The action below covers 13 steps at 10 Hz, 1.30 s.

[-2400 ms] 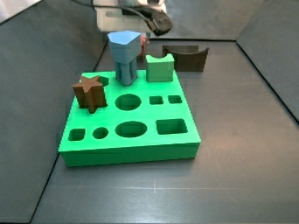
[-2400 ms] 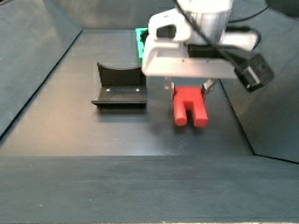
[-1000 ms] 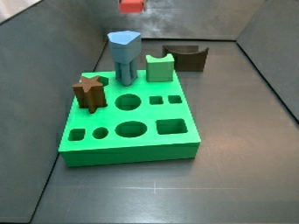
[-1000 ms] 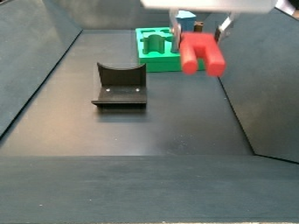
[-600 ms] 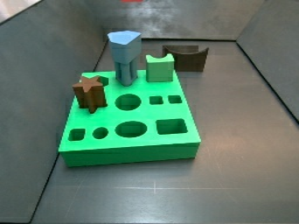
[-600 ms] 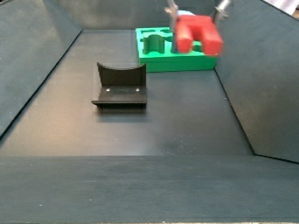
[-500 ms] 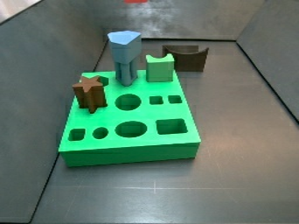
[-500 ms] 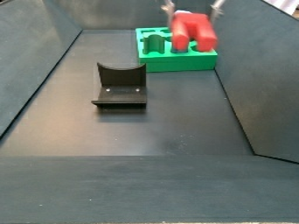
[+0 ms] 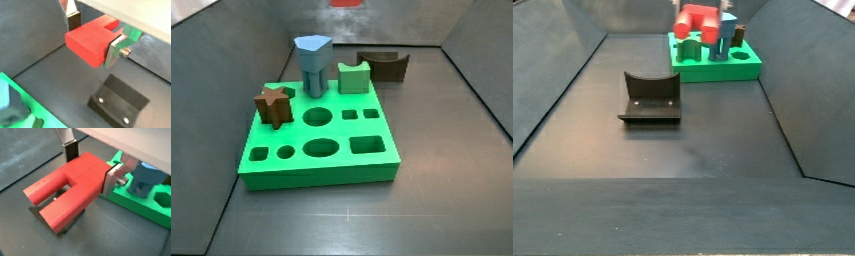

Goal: Pick up the square-circle object. Move up. Rotate the square-circle object. Place the square-circle object on the fixture. Regrasp the square-circle object. Move to above the board. Insert the square-circle object.
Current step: Place the square-circle object on the fixture.

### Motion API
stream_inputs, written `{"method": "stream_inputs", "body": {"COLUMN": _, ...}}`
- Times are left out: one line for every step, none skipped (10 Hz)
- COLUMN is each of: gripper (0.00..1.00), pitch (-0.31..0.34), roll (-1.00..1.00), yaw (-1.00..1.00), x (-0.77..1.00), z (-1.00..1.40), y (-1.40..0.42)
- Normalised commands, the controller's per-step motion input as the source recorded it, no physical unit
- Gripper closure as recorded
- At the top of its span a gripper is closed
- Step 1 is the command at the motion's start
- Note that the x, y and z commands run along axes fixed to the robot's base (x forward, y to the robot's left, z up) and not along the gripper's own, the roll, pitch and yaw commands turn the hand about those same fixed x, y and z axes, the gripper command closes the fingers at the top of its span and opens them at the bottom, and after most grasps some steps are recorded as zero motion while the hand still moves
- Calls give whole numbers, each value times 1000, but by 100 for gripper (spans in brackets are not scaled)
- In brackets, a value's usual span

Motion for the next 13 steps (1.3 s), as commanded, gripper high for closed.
{"method": "stream_inputs", "body": {"gripper": 100, "pitch": 68, "roll": 116, "yaw": 25, "x": 830, "z": 2, "y": -141}}
{"method": "stream_inputs", "body": {"gripper": 100, "pitch": 90, "roll": 110, "yaw": 31, "x": 667, "z": 2, "y": -77}}
{"method": "stream_inputs", "body": {"gripper": 100, "pitch": 105, "roll": 105, "yaw": 33, "x": 551, "z": 0, "y": -52}}
{"method": "stream_inputs", "body": {"gripper": 100, "pitch": 117, "roll": 100, "yaw": 37, "x": 442, "z": 3, "y": -37}}
{"method": "stream_inputs", "body": {"gripper": 100, "pitch": 124, "roll": 95, "yaw": 42, "x": 343, "z": 5, "y": -31}}
{"method": "stream_inputs", "body": {"gripper": 100, "pitch": 132, "roll": 88, "yaw": 44, "x": 212, "z": -1, "y": -25}}
{"method": "stream_inputs", "body": {"gripper": 100, "pitch": 70, "roll": -1000, "yaw": 133, "x": 777, "z": -112, "y": 345}}
{"method": "stream_inputs", "body": {"gripper": 100, "pitch": 73, "roll": -1000, "yaw": 119, "x": 666, "z": -103, "y": 329}}
{"method": "stream_inputs", "body": {"gripper": 100, "pitch": 76, "roll": -1000, "yaw": 99, "x": 617, "z": -80, "y": 273}}
{"method": "stream_inputs", "body": {"gripper": 100, "pitch": 95, "roll": -1000, "yaw": 83, "x": 512, "z": -37, "y": 136}}
{"method": "stream_inputs", "body": {"gripper": 100, "pitch": 120, "roll": -1000, "yaw": 70, "x": 417, "z": -16, "y": 89}}
{"method": "stream_inputs", "body": {"gripper": 100, "pitch": 131, "roll": -1000, "yaw": 54, "x": 352, "z": -18, "y": 73}}
{"method": "stream_inputs", "body": {"gripper": 100, "pitch": 142, "roll": -1000, "yaw": 37, "x": 291, "z": -24, "y": 63}}
